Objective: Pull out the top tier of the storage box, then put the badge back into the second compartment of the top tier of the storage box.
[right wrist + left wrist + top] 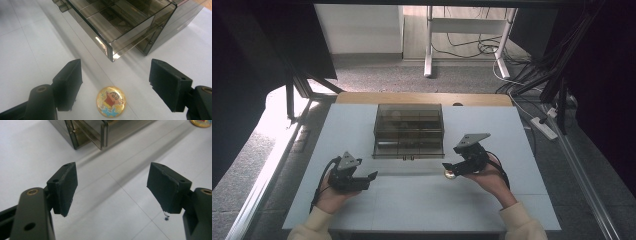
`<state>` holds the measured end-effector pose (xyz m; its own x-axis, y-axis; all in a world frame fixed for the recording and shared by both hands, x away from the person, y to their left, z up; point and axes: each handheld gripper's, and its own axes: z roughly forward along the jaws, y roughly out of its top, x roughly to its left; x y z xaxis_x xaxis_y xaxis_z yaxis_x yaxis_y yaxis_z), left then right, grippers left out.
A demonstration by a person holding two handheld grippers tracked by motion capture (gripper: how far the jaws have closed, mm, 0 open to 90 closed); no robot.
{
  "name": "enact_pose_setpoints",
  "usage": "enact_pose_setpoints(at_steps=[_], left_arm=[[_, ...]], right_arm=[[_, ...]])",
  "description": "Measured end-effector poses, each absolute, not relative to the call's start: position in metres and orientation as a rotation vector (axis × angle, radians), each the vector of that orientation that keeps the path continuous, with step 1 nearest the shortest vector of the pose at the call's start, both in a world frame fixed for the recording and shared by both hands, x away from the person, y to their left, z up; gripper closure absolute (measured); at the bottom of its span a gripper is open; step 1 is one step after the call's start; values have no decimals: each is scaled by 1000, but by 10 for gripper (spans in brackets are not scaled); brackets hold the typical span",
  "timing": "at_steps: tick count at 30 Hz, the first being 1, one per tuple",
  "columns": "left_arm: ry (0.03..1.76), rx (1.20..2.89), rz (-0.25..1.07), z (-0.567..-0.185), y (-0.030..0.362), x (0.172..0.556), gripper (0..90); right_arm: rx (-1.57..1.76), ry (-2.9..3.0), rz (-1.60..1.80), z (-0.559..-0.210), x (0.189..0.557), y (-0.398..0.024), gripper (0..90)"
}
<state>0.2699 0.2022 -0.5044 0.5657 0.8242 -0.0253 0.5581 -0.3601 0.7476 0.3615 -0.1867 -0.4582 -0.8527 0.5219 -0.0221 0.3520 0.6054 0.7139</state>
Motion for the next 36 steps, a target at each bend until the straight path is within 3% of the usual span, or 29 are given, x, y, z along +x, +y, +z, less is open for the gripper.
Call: enact_pose_setpoints(at_steps=[36], left_arm=[[1100,2082,428,-516,205,256,238]], right_arm=[[740,2728,921,-466,368,-197,236]])
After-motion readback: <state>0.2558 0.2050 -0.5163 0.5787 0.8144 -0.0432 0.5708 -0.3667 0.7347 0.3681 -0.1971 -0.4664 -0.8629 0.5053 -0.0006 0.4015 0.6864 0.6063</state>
